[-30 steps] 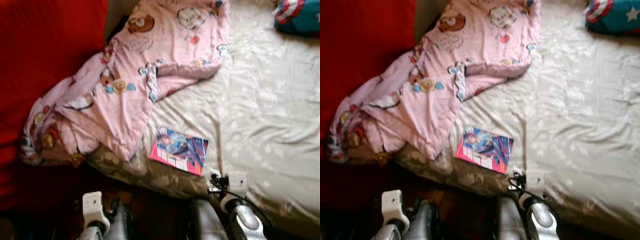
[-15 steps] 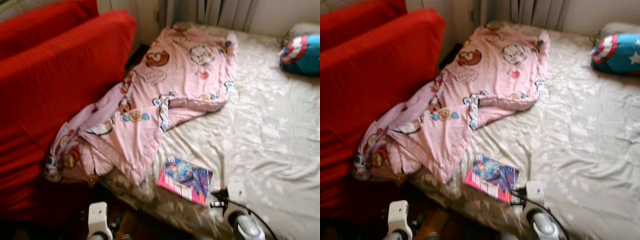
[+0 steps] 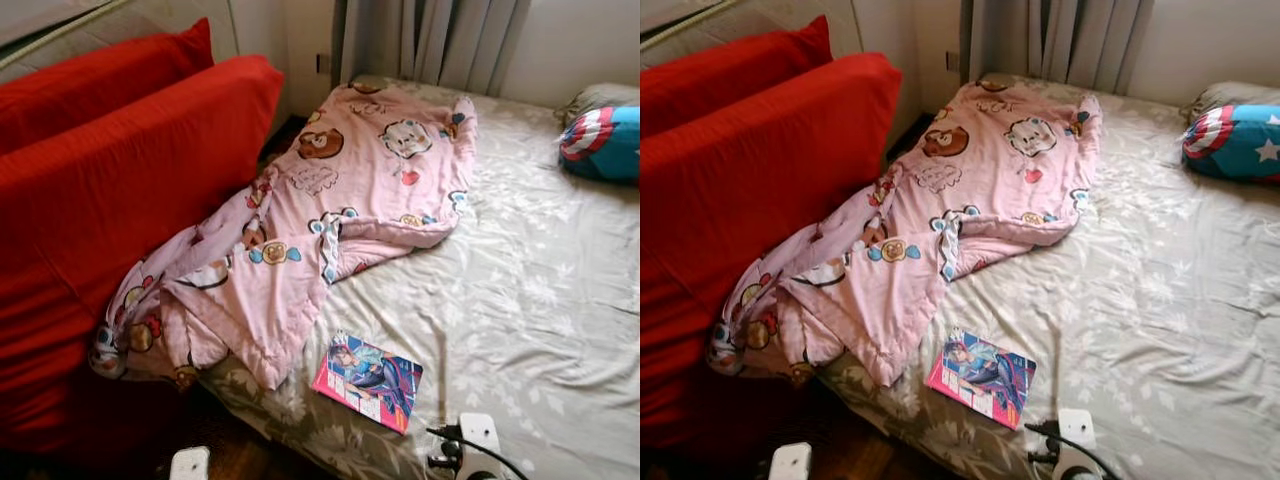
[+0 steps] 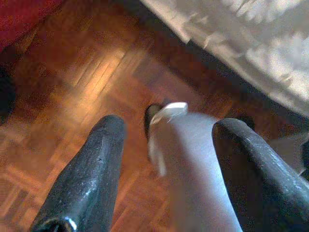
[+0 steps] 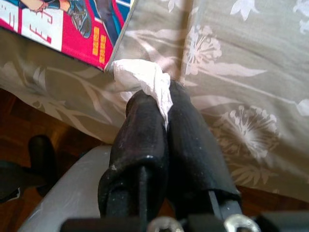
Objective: Clean up the room
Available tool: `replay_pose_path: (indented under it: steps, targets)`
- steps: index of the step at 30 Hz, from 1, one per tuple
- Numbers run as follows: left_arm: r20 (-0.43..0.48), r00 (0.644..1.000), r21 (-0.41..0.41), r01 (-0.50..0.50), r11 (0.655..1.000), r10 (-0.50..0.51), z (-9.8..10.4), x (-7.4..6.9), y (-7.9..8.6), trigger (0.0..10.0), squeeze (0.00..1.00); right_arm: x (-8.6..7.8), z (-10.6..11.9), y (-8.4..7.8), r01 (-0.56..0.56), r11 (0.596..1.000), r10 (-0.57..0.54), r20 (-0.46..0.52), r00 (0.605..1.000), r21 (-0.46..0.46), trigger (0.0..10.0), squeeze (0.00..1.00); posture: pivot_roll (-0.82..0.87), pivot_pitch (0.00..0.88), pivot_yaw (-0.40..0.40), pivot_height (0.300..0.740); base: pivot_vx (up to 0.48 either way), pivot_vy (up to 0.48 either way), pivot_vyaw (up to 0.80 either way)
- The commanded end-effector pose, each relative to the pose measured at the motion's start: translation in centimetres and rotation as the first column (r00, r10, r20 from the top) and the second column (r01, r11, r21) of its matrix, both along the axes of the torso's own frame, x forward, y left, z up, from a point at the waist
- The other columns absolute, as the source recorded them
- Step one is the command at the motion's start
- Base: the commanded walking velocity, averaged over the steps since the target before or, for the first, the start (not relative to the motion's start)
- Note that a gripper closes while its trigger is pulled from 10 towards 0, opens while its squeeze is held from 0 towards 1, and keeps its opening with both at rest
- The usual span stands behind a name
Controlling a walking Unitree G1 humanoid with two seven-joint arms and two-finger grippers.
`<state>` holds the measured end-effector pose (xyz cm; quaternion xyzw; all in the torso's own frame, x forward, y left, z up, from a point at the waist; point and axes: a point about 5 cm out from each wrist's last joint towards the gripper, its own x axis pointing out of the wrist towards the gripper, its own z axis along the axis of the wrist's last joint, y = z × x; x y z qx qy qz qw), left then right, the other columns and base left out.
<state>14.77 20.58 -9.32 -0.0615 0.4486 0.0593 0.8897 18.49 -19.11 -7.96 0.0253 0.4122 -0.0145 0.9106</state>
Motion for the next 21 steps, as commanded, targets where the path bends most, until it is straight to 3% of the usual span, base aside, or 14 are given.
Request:
replay_pose_path:
  steps: [1,7,15,21]
  targets:
    - [-0.07,0.997,-0.002,0.01,1.0,-0.011,-0.8,-2.3,0.3,10.0,0.0,-0.6,-0.4,0.5,-0.006,1.0,0.006,-0.029,1.0,0.01,10.0,0.0,-0.08,0.156,-0.007,0.726,0.0,0.0,0.0]
    - [-0.087,0.996,-0.013,0.013,1.0,-0.014,-1.2,-3.5,-0.2,10.0,0.0,-0.4,-0.3,0.8,-0.034,0.999,0.034,-0.022,0.999,-0.001,10.0,0.0,-0.08,0.168,-0.004,0.726,0.0,0.0,0.14]
    - [-0.098,0.995,-0.023,0.003,1.0,-0.005,-1.5,-4.3,-0.9,10.0,0.0,-0.9,-0.6,0.7,-0.022,1.0,0.022,-0.046,0.999,-0.005,10.0,0.0,-0.08,0.182,-0.01,0.726,0.0,0.0,0.8]
    - [-0.072,0.997,-0.022,-0.003,1.0,0.001,-1.2,-3.0,-1.0,10.0,0.0,-1.1,-0.7,0.5,-0.025,1.0,0.024,-0.057,0.998,-0.012,10.0,0.0,-0.07,0.185,-0.014,0.726,0.0,0.0,0.8]
